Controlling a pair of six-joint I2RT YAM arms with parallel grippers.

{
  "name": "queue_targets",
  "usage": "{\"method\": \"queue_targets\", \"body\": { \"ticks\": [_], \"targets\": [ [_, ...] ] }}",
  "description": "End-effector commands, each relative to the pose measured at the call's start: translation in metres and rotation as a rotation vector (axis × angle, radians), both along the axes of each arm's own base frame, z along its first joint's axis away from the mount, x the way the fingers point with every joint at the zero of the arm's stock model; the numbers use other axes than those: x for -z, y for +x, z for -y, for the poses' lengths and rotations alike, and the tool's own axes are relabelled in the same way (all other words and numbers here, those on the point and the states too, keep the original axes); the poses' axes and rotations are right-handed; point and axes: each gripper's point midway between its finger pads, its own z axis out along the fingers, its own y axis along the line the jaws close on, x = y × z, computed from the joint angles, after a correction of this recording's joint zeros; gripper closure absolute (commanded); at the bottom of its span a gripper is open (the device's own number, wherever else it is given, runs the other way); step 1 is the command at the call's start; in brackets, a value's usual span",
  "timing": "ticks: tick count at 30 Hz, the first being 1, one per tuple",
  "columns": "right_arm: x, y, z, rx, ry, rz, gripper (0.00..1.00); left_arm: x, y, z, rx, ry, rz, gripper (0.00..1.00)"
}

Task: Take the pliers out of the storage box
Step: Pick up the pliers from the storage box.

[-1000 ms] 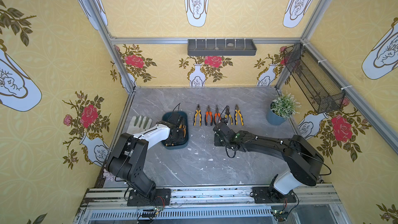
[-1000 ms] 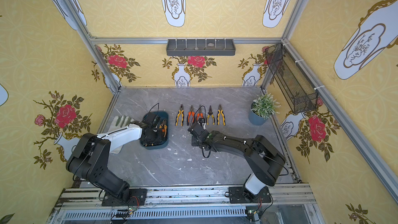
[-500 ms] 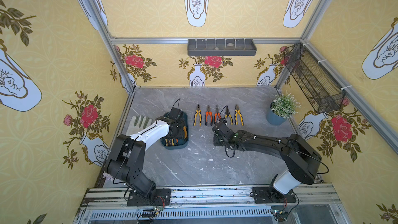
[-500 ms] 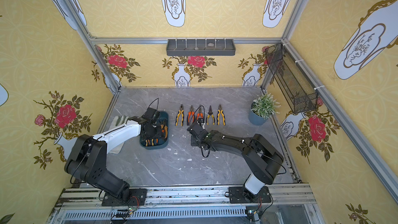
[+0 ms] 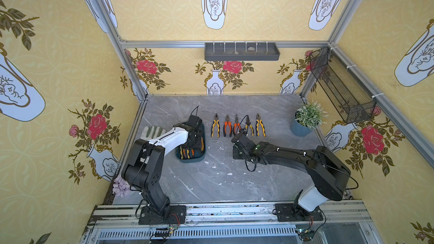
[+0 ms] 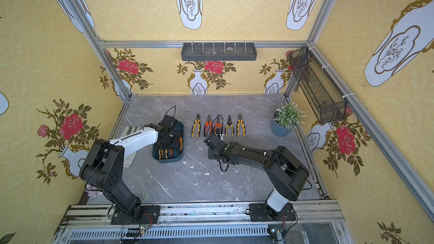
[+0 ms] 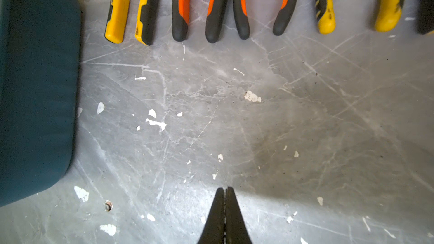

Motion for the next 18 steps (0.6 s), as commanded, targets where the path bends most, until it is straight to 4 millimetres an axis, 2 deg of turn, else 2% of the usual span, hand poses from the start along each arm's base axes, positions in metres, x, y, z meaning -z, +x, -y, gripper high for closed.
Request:
{"method": "queue_targets", "body": {
  "ticks": [1,11,16,18],
  "targets": [
    [0.001,-0.001,0.001,-0.003,-0.012,-0.002,0.93,0.005,-0.003,-0.004,-0.001,0.023,-0.025,0.64],
    [0.001,-0.001,0.002,-0.003,-0.011,-0.002,0.93,0.000,-0.003,-0.003,0.003,0.012,-0.006,1.00],
    [0.001,-0.001,0.002,-0.003,-0.012,-0.002,0.93,-0.010,-0.005,-0.011,-0.005,0.044,0.020,1.00],
    [0.002,-0.001,0.002,-0.002,-0.015,-0.005,0.93,-0.020,-0.006,-0.019,-0.018,0.070,0.053,1.00]
  ]
}}
